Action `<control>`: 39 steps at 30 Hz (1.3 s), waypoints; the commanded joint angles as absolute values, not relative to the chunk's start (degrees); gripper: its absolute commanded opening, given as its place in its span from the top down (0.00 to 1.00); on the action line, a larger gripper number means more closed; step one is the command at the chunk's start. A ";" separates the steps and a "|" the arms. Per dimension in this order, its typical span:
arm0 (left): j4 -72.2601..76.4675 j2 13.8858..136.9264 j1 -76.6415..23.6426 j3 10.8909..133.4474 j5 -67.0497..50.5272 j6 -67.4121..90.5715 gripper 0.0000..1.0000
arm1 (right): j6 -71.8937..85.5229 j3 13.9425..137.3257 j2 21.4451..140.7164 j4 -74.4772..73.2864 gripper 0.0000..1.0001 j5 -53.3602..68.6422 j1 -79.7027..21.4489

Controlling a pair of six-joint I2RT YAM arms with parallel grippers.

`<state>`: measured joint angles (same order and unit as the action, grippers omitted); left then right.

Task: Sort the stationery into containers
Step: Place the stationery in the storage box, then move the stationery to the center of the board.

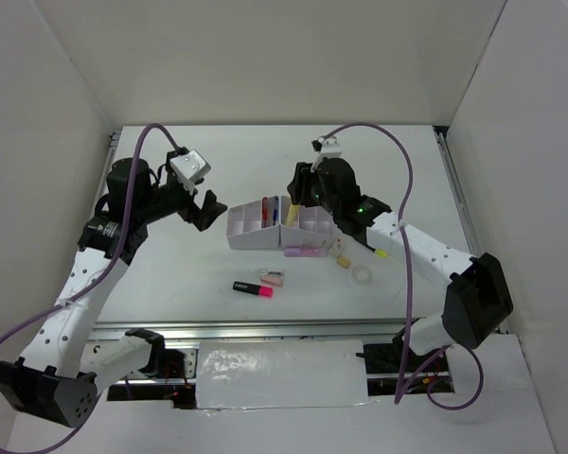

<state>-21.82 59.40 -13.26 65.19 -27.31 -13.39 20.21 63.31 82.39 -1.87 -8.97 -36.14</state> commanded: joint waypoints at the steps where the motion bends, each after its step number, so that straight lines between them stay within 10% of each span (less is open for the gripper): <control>1: -19.60 56.78 -13.01 63.29 -32.34 -14.06 0.01 | 19.95 64.51 81.48 0.44 0.45 -9.58 -36.48; 18: -15.21 52.91 -15.28 54.59 -39.29 -6.16 0.21 | -8.96 53.28 58.72 -14.58 0.64 11.08 -31.38; 27: 2.52 43.87 -34.08 34.91 -27.35 17.65 0.22 | 13.58 44.48 50.63 -21.36 0.97 6.33 -25.05; 31: 6.86 45.87 -35.68 31.29 -21.02 22.06 0.42 | 20.21 42.10 49.31 -20.39 1.00 4.05 -23.73; 35: 6.68 49.04 -38.12 30.59 -15.21 12.00 0.63 | 21.36 39.82 47.99 -18.99 1.00 0.70 -22.42; 39: 5.72 52.55 -48.30 32.34 -7.95 -5.68 0.53 | 20.31 39.29 47.29 -19.07 1.00 1.23 -19.00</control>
